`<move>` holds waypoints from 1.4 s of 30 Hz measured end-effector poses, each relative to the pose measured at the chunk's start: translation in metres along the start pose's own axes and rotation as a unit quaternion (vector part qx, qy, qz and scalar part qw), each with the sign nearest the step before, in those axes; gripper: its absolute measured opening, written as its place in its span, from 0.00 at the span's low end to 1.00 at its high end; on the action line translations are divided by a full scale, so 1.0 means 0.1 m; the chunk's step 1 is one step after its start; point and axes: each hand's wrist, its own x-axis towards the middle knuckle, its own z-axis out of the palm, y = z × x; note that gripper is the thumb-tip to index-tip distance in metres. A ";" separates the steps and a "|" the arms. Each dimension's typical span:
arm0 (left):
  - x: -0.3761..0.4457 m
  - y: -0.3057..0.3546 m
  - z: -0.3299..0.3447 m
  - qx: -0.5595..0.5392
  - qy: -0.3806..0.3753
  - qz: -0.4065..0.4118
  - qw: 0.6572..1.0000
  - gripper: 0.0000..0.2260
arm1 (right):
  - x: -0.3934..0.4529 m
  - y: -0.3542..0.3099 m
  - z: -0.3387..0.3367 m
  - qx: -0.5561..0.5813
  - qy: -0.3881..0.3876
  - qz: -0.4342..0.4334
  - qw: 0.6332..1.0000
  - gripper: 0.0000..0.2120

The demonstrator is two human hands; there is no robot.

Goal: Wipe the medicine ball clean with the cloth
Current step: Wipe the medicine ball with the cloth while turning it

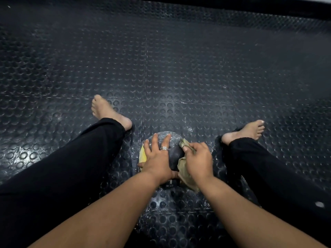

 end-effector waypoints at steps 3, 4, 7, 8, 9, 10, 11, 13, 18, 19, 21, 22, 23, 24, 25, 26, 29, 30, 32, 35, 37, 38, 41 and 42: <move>-0.04 0.04 0.06 0.006 0.005 0.005 1.000 0.57 | 0.26 0.03 -0.04 -0.015 -0.023 0.059 0.998 0.09; -0.05 0.04 0.07 0.009 0.006 0.004 1.000 0.57 | 0.29 0.04 -0.06 -0.033 -0.032 0.058 0.997 0.10; -0.05 0.04 0.05 0.013 0.001 -0.001 1.000 0.57 | 0.13 0.04 -0.10 -0.074 -0.023 -0.004 0.997 0.10; -0.05 0.03 0.03 0.012 0.002 0.000 1.000 0.57 | 0.02 0.03 -0.11 -0.080 -0.016 -0.032 0.996 0.10; -0.04 0.01 0.01 0.008 0.003 0.004 1.000 0.57 | -0.11 0.02 -0.13 -0.080 -0.016 -0.063 0.995 0.09; -0.03 -0.01 -0.01 0.002 0.004 0.008 1.000 0.57 | -0.22 0.02 -0.13 -0.077 -0.025 -0.096 0.992 0.09; -0.02 -0.04 -0.02 -0.001 0.004 0.012 1.000 0.57 | -0.30 0.04 -0.13 -0.079 -0.040 -0.127 0.988 0.09; -0.05 -0.12 -0.05 0.014 0.001 0.032 0.999 0.58 | -0.37 0.05 -0.17 -0.103 -0.076 -0.171 0.977 0.11; -0.20 -0.34 -0.30 0.091 0.011 0.099 0.991 0.49 | -0.39 0.02 -0.26 -0.105 -0.102 -0.117 0.982 0.09; -0.24 -0.35 -0.36 0.113 0.018 0.104 0.988 0.46 | -0.42 0.02 -0.28 -0.101 -0.103 -0.104 0.984 0.08; -0.33 -0.30 -0.40 0.158 0.044 0.115 0.980 0.40 | -0.48 0.04 -0.32 -0.093 -0.102 -0.083 0.987 0.08; -0.37 -0.27 -0.37 0.176 0.058 0.120 0.975 0.39 | -0.49 0.06 -0.34 -0.090 -0.099 -0.074 0.988 0.08; -0.39 -0.24 -0.33 0.191 0.072 0.128 0.970 0.39 | -0.48 0.07 -0.37 -0.086 -0.097 -0.065 0.989 0.08; -0.40 -0.21 -0.27 0.202 0.076 0.139 0.966 0.42 | -0.46 0.08 -0.40 -0.085 -0.098 -0.057 0.990 0.08; -0.39 -0.20 -0.22 0.208 0.070 0.149 0.964 0.44 | -0.43 0.08 -0.43 -0.086 -0.100 -0.050 0.990 0.09; -0.39 -0.18 -0.17 0.202 0.059 0.155 0.965 0.45 | -0.40 0.09 -0.46 -0.089 -0.103 -0.043 0.990 0.09; -0.34 -0.07 -0.14 0.171 0.038 0.137 0.975 0.44 | -0.35 0.12 -0.54 -0.043 -0.098 -0.009 0.994 0.09; -0.33 -0.03 -0.15 0.181 0.029 0.123 0.975 0.46 | -0.36 0.13 -0.55 -0.016 -0.091 0.010 0.996 0.10; -0.30 0.06 -0.19 0.204 0.000 0.091 0.975 0.50 | -0.39 0.18 -0.55 0.026 -0.074 0.043 0.996 0.09; -0.22 0.08 -0.25 0.204 -0.022 0.045 0.978 0.56 | -0.32 0.25 -0.54 0.035 -0.065 0.059 0.996 0.06; -0.19 0.06 -0.22 0.216 -0.031 0.056 0.974 0.59 | -0.19 0.27 -0.51 0.024 -0.061 0.049 0.997 0.08; -0.18 0.05 -0.17 0.206 -0.043 0.067 0.975 0.60 | -0.12 0.28 -0.48 0.013 -0.059 0.039 0.997 0.09; -0.18 0.02 -0.01 0.118 -0.056 0.069 0.989 0.60 | -0.05 0.26 -0.31 -0.011 -0.059 0.008 0.998 0.08; -0.18 0.01 0.02 0.093 -0.045 0.066 0.992 0.60 | -0.06 0.24 -0.26 -0.013 -0.054 0.002 0.998 0.09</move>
